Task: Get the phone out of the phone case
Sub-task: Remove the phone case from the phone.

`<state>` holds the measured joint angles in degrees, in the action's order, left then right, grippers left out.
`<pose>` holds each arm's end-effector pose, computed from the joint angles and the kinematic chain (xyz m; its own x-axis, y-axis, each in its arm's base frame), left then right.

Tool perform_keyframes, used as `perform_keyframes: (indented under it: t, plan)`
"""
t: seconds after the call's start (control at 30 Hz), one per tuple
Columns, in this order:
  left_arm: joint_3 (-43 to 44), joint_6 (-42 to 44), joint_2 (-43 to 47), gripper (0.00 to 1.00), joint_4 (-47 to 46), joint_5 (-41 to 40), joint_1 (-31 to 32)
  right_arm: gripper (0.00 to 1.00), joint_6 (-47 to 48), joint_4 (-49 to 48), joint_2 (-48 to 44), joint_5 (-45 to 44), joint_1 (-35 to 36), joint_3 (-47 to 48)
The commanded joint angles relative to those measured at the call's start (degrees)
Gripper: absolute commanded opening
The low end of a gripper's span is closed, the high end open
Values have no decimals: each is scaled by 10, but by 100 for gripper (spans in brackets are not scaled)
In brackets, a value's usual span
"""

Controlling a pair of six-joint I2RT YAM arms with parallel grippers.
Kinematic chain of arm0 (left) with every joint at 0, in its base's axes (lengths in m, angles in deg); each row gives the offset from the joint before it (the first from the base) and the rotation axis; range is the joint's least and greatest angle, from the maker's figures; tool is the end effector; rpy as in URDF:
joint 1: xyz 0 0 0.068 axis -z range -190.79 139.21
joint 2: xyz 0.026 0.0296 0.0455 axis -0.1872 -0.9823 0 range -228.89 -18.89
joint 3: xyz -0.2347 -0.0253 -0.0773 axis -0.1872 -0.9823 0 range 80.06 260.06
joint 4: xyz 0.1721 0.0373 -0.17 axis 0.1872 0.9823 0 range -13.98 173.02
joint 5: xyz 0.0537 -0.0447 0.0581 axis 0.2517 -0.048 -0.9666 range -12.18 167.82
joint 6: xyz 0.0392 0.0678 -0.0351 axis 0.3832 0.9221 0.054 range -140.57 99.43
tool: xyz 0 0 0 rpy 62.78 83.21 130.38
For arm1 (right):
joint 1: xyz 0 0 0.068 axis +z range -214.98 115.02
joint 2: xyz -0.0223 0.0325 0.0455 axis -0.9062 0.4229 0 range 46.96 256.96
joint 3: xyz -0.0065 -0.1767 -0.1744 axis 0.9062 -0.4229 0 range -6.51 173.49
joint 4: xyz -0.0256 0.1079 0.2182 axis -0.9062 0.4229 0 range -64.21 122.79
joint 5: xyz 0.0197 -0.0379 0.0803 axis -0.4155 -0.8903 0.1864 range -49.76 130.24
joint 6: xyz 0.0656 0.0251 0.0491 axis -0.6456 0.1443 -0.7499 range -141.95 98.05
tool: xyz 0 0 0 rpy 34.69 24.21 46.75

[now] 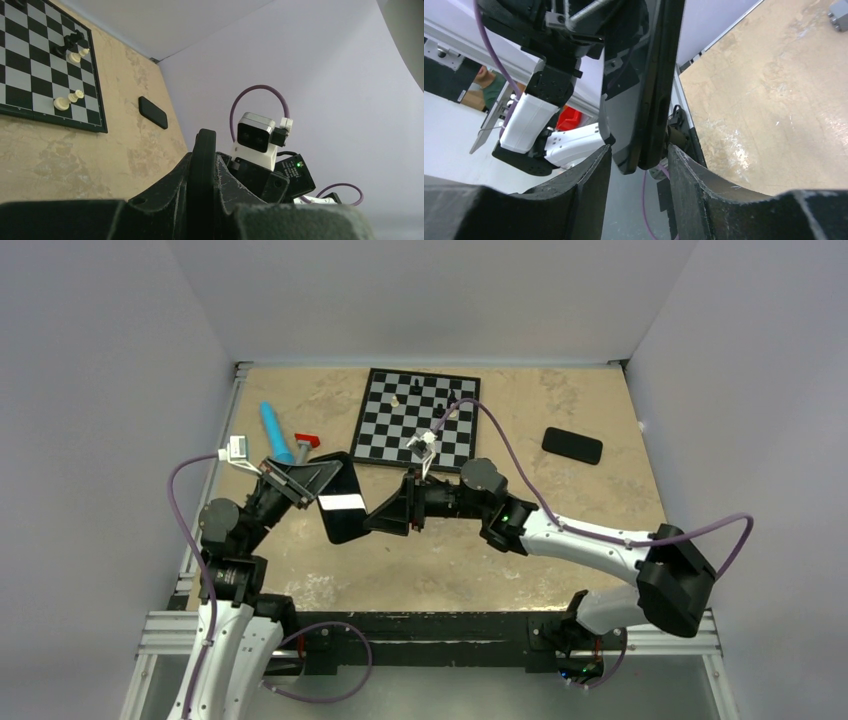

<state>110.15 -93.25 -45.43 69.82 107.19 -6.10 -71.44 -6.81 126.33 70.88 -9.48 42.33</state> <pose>0.1637 -0.0505 0.3177 -0.4775 -0.7957 -0.3727 0.3257 0.2336 -0.9162 0.1614 0.3029 0.2895 -0.7452 0.0708 -0.6631 -0.6635 0.0214 0.7479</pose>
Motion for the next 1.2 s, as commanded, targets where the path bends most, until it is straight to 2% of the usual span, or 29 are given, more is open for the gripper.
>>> perform_keyframes:
  t: [0.0,0.6,0.8,0.97,1.03,1.1,1.17]
  plan:
    - [28,17,11,0,-17,-5,2,50,37,31,-51,-37,3,9]
    - [16,-6,-11,0,-63,1,3,44,-46,-104,19,34,7,3]
    - [-33,-78,-31,0,-164,41,3,42,-59,-146,35,39,7,10]
    - [-35,-63,-24,0,-154,93,3,39,-49,-132,56,42,6,36]
    - [-27,-43,-26,0,-142,116,3,33,-58,-142,63,44,4,34]
    - [-18,-25,-33,1,-127,147,3,20,-76,-164,70,54,-2,28]
    - [-18,-12,-36,14,-119,171,3,4,-103,-204,72,66,-12,13]
